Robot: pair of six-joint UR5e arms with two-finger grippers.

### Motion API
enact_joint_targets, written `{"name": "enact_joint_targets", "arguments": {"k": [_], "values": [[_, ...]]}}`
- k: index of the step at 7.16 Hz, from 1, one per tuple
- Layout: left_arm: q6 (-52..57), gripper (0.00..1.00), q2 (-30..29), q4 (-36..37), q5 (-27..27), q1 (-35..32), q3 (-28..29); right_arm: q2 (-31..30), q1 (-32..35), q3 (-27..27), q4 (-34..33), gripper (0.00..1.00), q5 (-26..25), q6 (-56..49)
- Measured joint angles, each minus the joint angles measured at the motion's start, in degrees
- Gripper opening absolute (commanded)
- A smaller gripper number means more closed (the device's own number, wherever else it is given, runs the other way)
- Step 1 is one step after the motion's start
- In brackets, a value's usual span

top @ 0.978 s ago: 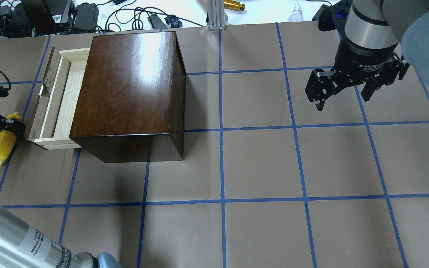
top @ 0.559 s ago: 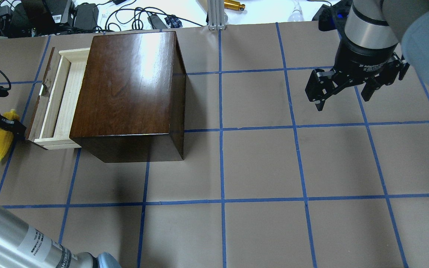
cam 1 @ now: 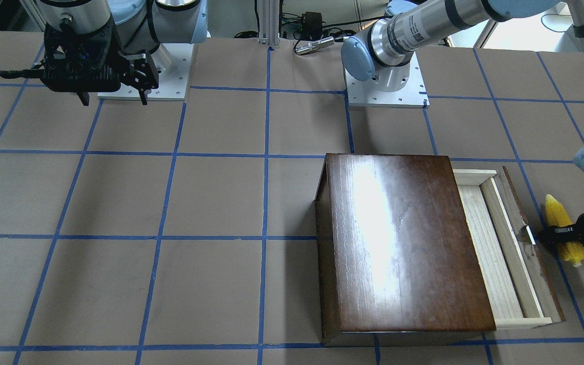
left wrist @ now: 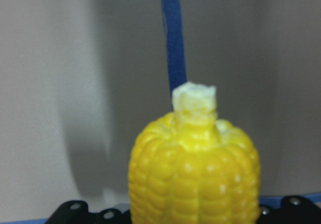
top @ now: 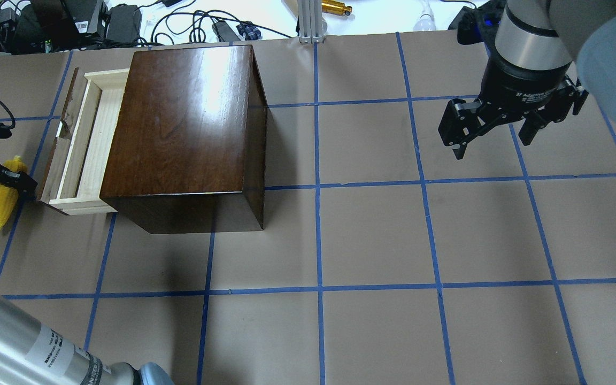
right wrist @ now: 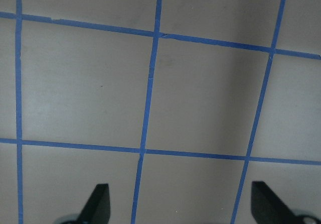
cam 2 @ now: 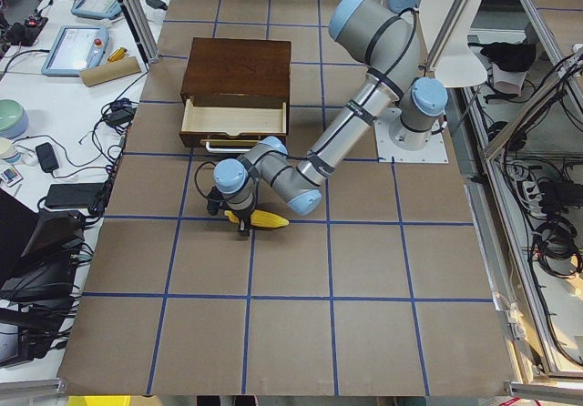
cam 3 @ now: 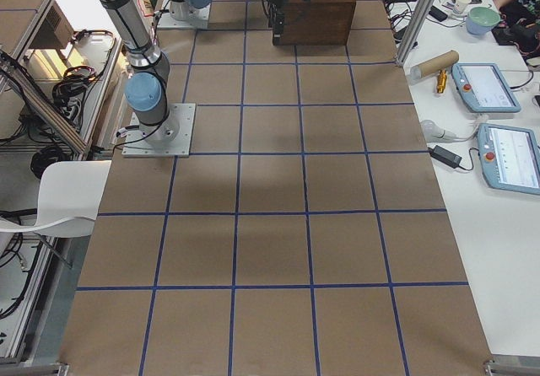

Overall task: Open drawer and put corn inside
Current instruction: 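Close the left gripper on the corn and lift it, then carry the corn over the open drawer and lower it inside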

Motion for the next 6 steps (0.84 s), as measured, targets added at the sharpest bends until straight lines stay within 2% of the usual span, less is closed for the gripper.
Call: {"name": "enact_joint_targets", "arguments": {"k": [2,6], "values": [[-0.16,0.00,3.20,-4.06,0.21,-0.36,0.49,0.02,0.00,0.00,0.00,1.00,0.00,0.02],[-5.54,0.00,13.93,-19.73,-0.11,-6.37,3.20,-0.02,0.00,0.00,0.00,1.00,0.09,0.04]]}}
